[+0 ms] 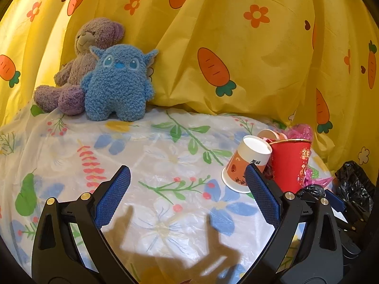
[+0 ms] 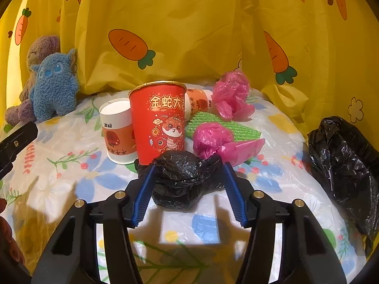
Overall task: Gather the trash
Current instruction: 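Move the right tool to the crumpled black plastic bag and close on it, then close the left tool on the tipped red cup's rim while the right tool holds the black bag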
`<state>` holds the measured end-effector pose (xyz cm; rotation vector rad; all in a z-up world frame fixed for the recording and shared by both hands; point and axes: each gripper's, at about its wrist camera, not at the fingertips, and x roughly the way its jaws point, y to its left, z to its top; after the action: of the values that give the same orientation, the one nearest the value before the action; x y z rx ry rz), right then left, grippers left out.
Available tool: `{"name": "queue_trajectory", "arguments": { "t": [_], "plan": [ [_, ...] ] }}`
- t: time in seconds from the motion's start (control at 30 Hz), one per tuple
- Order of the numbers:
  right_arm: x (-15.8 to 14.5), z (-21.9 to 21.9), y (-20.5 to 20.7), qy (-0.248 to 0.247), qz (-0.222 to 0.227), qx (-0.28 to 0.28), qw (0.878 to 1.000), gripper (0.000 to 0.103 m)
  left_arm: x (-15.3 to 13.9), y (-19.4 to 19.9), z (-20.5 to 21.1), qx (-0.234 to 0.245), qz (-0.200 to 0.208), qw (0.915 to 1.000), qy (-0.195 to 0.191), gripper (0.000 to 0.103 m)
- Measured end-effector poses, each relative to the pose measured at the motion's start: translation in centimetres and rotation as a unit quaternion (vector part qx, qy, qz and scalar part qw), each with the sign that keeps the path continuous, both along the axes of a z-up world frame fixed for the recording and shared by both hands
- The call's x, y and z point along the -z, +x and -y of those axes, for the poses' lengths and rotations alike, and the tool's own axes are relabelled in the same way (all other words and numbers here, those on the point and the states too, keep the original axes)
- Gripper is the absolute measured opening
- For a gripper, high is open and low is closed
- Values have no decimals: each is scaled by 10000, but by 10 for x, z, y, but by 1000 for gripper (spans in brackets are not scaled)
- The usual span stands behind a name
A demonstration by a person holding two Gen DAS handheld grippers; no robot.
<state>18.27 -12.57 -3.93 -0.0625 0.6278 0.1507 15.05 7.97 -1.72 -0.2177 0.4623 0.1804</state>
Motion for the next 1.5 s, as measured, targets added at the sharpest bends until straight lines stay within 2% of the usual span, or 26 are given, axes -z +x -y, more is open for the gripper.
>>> {"name": "queue_trajectory", "arguments": {
  "t": [0.07,0.1,0.17,0.23,0.3,0.53,0.83,1.03,1.33,1.43,1.5],
  "plan": [
    [1,0,2,47,-61,-57,10000,33,1,1,1,27,-16,10000,5,96],
    [1,0,3,63,-69,-74,9999,31,2,1,2,45,-20,10000,21,96],
    [1,0,2,77,-77,-115,9999,17,2,2,4,82,-17,10000,36,96],
    [1,1,-1,60,-42,-136,9999,8,2,2,7,119,-20,9999,49,96],
    [0,4,-6,84,5,-149,9999,5,1,1,10,166,-15,9998,68,96],
    [-13,29,-45,233,128,-196,9995,4,-3,-4,23,391,19,9992,75,96],
    [-26,76,-93,421,533,222,9974,4,0,-9,58,921,-106,9956,-117,96],
    [-29,96,-100,489,678,526,9951,4,3,-1,86,1204,-232,9924,-96,96],
    [-24,106,-102,556,723,624,9939,4,12,41,94,1320,-491,9891,-422,95],
    [-21,108,-101,561,712,633,9939,4,12,53,89,1431,-449,9876,-473,91],
    [-20,109,-100,580,691,639,9939,4,15,63,90,1603,-552,9843,-496,79]
  ]
}}
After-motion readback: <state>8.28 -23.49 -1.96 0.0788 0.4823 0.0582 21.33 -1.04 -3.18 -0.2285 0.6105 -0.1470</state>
